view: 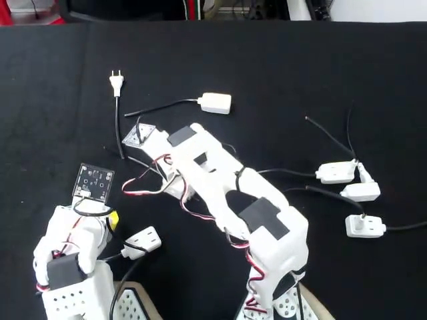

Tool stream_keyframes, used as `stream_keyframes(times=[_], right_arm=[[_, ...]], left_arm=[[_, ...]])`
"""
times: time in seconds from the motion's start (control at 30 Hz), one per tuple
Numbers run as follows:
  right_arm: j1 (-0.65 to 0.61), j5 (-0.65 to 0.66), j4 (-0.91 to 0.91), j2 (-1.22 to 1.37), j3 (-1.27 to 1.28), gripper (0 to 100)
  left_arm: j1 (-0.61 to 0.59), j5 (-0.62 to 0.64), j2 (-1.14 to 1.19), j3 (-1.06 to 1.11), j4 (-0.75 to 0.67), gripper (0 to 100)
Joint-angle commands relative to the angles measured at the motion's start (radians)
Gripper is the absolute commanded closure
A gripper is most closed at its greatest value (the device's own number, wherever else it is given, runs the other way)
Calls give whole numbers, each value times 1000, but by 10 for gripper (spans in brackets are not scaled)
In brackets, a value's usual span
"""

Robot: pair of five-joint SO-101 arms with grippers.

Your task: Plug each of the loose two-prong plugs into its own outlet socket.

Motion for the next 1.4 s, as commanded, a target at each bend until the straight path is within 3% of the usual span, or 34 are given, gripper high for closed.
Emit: stream_keyframes(times=[0.0, 0.43, 0.77, 1.27, 1.37], right_arm=[[21, 8, 23, -73, -41, 807], [84, 69, 43, -108, -45, 805], [11, 61, 9, 59, -47, 805], [-63, 20, 14, 88, -36, 809], [-64, 20, 15, 104, -44, 868]], left_arm=[[-15, -6, -8, -4, 2, 734], [-15, -6, -8, -4, 2, 734], [-15, -6, -8, -4, 2, 734], [-15, -6, -8, -4, 2, 734], [-15, -6, -8, -4, 2, 734]])
